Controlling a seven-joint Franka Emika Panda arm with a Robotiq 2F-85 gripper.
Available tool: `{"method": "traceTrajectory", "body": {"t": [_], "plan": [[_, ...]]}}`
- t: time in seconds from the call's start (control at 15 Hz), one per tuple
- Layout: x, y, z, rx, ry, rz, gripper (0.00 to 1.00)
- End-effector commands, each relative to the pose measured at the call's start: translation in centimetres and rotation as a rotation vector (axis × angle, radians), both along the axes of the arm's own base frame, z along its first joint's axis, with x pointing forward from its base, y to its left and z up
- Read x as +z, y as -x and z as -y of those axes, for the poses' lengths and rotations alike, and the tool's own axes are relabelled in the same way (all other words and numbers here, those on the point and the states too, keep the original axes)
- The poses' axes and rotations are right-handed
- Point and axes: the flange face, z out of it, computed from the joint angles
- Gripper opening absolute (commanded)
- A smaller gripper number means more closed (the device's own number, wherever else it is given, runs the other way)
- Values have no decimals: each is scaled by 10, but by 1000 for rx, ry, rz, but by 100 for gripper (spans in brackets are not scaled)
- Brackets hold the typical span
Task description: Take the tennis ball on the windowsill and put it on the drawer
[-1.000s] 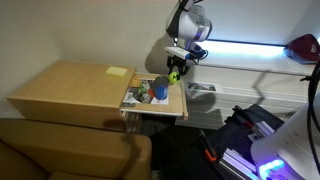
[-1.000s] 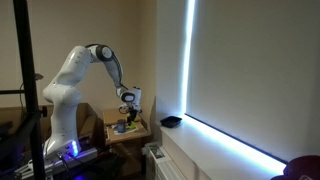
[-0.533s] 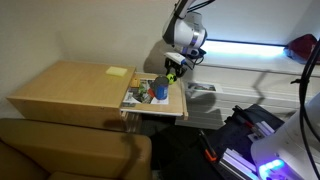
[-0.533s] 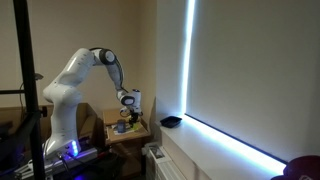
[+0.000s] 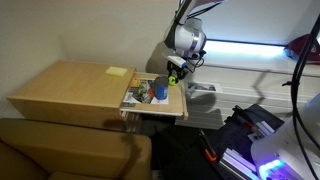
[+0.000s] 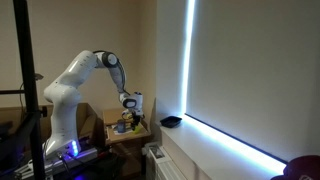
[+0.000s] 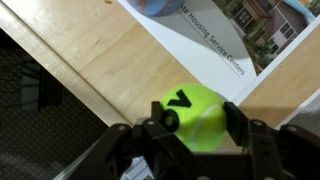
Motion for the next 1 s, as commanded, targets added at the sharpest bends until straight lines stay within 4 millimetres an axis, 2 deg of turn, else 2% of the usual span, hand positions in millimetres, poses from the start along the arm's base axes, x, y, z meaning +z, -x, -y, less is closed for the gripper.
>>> {"method": "traceTrajectory", "body": {"t": [0.0, 0.13, 0.2, 0.4, 0.67, 0.93], "plan": [[-7, -4, 6, -5, -25, -7, 38], [-6, -4, 7, -6, -38, -20, 38], [-6, -3, 6, -10, -39, -28, 88], [4, 5, 1, 17, -81, -78, 99], [28, 14, -6, 42, -111, -138, 100], [82, 27, 3, -5, -100, -196, 100]]}}
